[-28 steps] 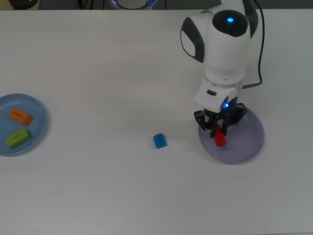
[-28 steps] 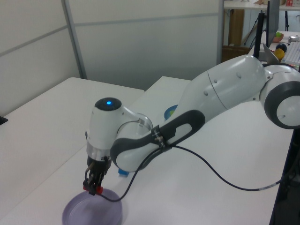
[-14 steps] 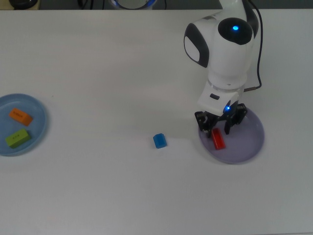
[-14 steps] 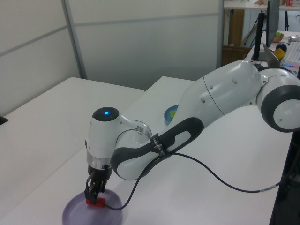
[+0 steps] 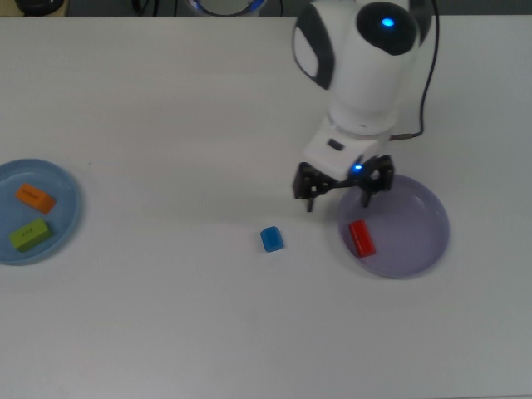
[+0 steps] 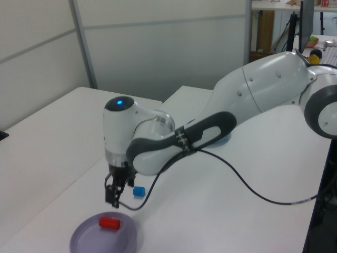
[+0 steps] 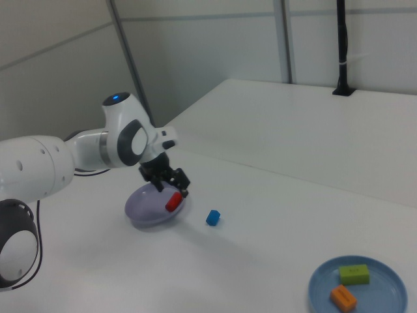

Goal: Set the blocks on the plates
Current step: 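Move the gripper to the blue block and grasp it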

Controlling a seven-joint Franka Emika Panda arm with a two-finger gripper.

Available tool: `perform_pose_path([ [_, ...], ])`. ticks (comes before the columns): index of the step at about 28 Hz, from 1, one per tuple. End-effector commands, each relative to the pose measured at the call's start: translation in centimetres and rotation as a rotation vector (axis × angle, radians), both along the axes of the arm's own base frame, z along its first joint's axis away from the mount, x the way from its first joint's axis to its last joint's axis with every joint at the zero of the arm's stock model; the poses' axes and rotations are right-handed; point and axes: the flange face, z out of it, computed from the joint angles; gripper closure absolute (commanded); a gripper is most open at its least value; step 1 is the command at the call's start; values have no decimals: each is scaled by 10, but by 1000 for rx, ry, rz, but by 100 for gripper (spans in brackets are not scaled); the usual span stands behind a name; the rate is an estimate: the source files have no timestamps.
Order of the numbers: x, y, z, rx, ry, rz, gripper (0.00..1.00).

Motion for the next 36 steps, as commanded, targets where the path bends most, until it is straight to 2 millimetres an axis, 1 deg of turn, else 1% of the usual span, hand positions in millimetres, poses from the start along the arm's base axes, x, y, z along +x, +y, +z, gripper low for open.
perform_pose_path([
  [1, 5, -44, -4, -40, 20, -48, 0],
  [4, 9, -57, -13, -52, 28, -47, 0],
  [5, 10, -59, -19, -54, 35, -47, 0],
  [6, 12, -66, -32, -59, 50, -54, 0],
  [10, 17, -81, -45, -60, 49, -74, 0],
  [11, 18, -82, -48, -59, 48, -74, 0],
  [12, 20, -84, -53, -58, 46, -75, 5],
  [14, 21, -86, -63, -58, 52, -76, 7],
  [17, 25, -92, -69, -50, 39, -85, 17],
  [20, 28, -94, -71, -36, 16, -89, 37],
  [22, 29, -95, -72, -36, 12, -84, 45],
  [23, 30, -94, -72, -34, 13, -75, 47],
  [26, 30, -97, -79, -38, 21, -69, 47],
  [27, 30, -96, -80, -39, 20, -66, 53],
  [28, 31, -96, -79, -39, 18, -63, 57],
  [29, 32, -95, -77, -37, 9, -61, 68],
  [32, 32, -93, -74, -33, 2, -59, 81],
  [34, 32, -90, -68, -30, -5, -56, 84],
  [36, 30, -81, -47, -19, -31, -51, 84],
])
